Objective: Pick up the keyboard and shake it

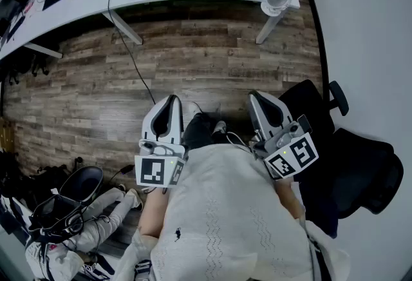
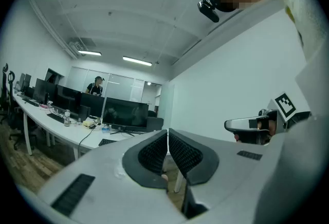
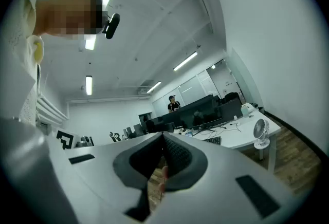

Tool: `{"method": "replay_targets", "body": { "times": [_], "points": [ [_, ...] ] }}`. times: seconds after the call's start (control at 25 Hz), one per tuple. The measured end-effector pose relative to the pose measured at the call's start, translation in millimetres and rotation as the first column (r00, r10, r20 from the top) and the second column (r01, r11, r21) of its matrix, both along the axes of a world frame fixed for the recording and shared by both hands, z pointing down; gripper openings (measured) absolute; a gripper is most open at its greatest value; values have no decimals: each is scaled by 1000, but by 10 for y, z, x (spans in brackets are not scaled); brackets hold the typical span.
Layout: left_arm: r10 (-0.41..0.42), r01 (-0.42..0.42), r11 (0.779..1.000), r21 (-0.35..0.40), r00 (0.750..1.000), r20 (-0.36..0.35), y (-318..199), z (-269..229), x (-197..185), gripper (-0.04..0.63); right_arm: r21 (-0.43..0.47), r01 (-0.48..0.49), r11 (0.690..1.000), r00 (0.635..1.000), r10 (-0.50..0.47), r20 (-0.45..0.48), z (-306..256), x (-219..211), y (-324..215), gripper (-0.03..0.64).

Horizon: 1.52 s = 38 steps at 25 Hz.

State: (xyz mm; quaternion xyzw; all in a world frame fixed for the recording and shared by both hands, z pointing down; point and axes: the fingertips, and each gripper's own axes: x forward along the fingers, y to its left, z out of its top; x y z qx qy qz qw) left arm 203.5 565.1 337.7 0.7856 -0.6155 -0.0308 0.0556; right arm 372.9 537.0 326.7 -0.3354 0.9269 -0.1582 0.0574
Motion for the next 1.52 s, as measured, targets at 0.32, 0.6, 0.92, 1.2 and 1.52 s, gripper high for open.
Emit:
{"method": "replay_targets", "body": {
  "times": [0.32, 0.6, 0.92, 1.2, 1.52],
  "points": [
    [-86, 87, 996, -19, 996, 30, -18, 78, -117, 20, 6, -16, 1000, 1000, 16, -11, 31, 28, -5, 0],
    [-88, 88, 996, -2, 995, 53, -34, 58, -57, 20, 30, -28, 999, 998, 30, -55, 50, 49, -21, 0],
    [-89, 90, 996, -8, 994, 58, -83, 66, 5, 20, 65, -60, 996, 994, 66, -92, 51, 81, -89, 0],
    [-57, 57, 998, -1, 995, 83, -349, 103, 32, 20, 76, -98, 992, 991, 105, -88, 30, 81, -326, 0],
    [-41, 41, 999, 5, 994, 98, -866, 130, -193, 20, 34, -113, 993, 985, 116, -124, 187, -211, -783, 0]
  ]
}}
